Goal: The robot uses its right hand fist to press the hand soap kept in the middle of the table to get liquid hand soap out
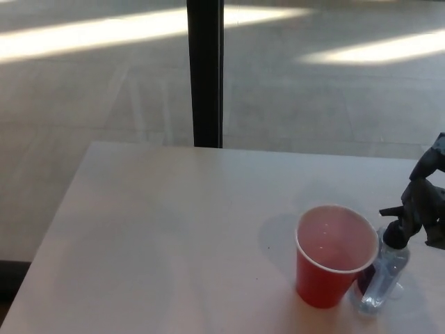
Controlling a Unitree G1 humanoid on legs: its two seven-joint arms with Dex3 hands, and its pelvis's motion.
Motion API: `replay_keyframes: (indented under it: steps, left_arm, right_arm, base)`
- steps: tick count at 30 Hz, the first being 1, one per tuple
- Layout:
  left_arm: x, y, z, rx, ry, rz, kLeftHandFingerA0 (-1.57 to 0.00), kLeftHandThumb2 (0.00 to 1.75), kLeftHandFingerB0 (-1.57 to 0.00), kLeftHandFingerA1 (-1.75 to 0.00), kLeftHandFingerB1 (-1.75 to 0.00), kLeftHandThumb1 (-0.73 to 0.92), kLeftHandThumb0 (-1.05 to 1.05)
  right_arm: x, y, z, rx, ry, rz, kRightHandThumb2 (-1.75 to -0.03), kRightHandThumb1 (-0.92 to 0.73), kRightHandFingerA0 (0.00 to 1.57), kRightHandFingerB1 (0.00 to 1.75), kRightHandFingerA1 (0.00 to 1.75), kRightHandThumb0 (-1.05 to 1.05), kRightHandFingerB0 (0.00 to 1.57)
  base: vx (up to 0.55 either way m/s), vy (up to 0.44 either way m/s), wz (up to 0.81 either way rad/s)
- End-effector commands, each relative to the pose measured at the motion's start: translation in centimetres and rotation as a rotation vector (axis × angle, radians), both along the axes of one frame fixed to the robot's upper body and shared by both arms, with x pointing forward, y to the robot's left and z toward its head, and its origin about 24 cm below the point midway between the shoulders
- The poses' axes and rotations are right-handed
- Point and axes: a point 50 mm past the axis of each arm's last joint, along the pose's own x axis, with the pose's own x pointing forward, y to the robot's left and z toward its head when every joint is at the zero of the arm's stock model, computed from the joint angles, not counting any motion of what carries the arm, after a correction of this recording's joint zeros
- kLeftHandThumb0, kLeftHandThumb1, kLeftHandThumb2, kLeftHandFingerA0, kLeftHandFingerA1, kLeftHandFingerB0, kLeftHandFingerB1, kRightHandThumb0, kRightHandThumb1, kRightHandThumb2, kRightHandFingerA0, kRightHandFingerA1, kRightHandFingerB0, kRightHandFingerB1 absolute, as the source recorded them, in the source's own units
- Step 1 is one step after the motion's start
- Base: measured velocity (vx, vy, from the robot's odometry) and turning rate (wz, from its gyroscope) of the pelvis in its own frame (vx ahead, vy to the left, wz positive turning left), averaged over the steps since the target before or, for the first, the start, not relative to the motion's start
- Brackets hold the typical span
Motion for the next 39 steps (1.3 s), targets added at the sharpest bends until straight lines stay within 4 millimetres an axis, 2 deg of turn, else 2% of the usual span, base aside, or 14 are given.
replay_keyframes:
  steps: [1, 8, 9, 14, 15, 19, 22, 23, 27, 33, 35, 39]
  left_arm:
    - [-0.1, 0.4, 0.2, 0.017, 0.002, 0.006, -0.74, 0.98, -0.46, -0.88, -0.72, 0.46, -0.24]
    - [0.1, 0.5, 0.4, 0.020, -0.001, 0.008, -0.71, 0.98, -0.45, -0.86, -0.73, 0.47, -0.24]
    - [0.1, 0.5, 0.3, 0.018, -0.005, 0.019, -0.71, 0.91, -0.45, -0.89, -0.74, 0.51, -0.23]
    - [0.2, 0.4, 0.4, 0.012, -0.017, 0.026, -0.70, 0.91, -0.47, -0.89, -0.76, 0.51, -0.24]
    - [0.3, 0.4, 0.4, 0.012, -0.019, 0.020, -0.68, 0.92, -0.46, -0.87, -0.75, 0.51, -0.24]
    - [0.5, 0.5, 0.5, 0.018, -0.020, 0.008, -0.73, 0.99, -0.50, -0.87, -0.75, 0.47, -0.24]
    - [0.6, 0.5, 0.5, 0.018, -0.021, 0.006, -0.71, 0.99, -0.50, -0.87, -0.75, 0.46, -0.25]
    - [0.6, 0.5, 0.5, 0.018, -0.020, 0.005, -0.71, 0.99, -0.46, -0.87, -0.73, 0.46, -0.25]
    - [0.7, 0.4, 0.5, 0.027, -0.012, -0.003, -0.73, 0.99, -0.50, -0.87, -0.75, 0.46, -0.23]
    - [0.6, 0.5, 0.5, 0.021, -0.016, 0.012, -0.73, 0.98, -0.47, -0.86, -0.73, 0.46, -0.24]
    - [0.6, 0.5, 0.5, 0.025, -0.009, 0.006, -0.78, 0.99, -0.49, -0.90, -0.75, 0.46, -0.23]
    - [0.7, 0.5, 0.5, 0.028, -0.011, 0.004, -0.74, 0.93, -0.49, -0.89, -0.76, 0.50, -0.23]
  right_arm:
    - [-0.5, 0.1, -3.3, -0.080, 0.175, -0.034, -1.28, -0.55, 1.03, 1.68, 1.75, -0.16, 0.71]
    - [-0.5, -0.2, -3.4, -0.087, 0.183, -0.037, -1.24, -0.59, 1.00, 1.68, 1.75, -0.13, 0.70]
    - [-0.6, -0.3, -3.4, -0.090, 0.188, -0.038, -1.23, -0.60, 1.00, 1.68, 1.75, -0.13, 0.69]
    - [-0.8, -0.3, -3.8, -0.077, 0.205, -0.037, -1.21, -0.60, 1.01, 1.70, 1.75, -0.12, 0.69]
    - [-0.9, -0.3, -3.9, -0.091, 0.215, -0.046, -1.19, -0.61, 0.98, 1.60, 1.75, -0.14, 0.75]
    - [-1.1, -0.1, -4.4, -0.101, 0.217, -0.032, -1.23, -0.56, 0.97, 1.57, 1.75, -0.09, 0.77]
    - [-1.2, 0.1, -4.7, -0.102, 0.223, -0.025, -1.25, -0.57, 0.98, 1.61, 1.75, -0.12, 0.77]
    - [-1.3, 0.3, -5.0, -0.095, 0.230, -0.019, -1.26, -0.55, 1.01, 1.67, 1.75, -0.11, 0.73]
    - [-1.5, 0.7, -5.6, -0.091, 0.246, 0.001, -1.34, -0.53, 1.04, 1.71, 1.75, -0.12, 0.74]
    - [-1.7, 1.0, -6.0, -0.104, 0.246, 0.008, -1.39, -0.47, 1.07, 1.71, 1.75, -0.14, 0.76]
    - [-1.8, 0.8, -6.2, -0.110, 0.247, 0.008, -1.35, -0.51, 1.06, 1.72, 1.75, -0.14, 0.75]
    - [-1.9, 0.3, -6.4, -0.117, 0.258, -0.011, -1.40, -0.50, 1.06, 1.74, 1.75, -0.15, 0.75]
  base:
    - [0.00, 0.000, 0.00]
    - [0.00, 0.000, 0.00]
    - [0.00, 0.000, 0.00]
    - [0.00, 0.000, 0.00]
    - [0.00, 0.000, 0.00]
    - [0.00, 0.000, 0.00]
    - [0.00, 0.000, 0.00]
    - [0.00, 0.000, 0.00]
    - [0.00, 0.000, 0.00]
    - [0.00, 0.000, 0.00]
    - [0.00, 0.000, 0.00]
    - [0.00, 0.000, 0.00]
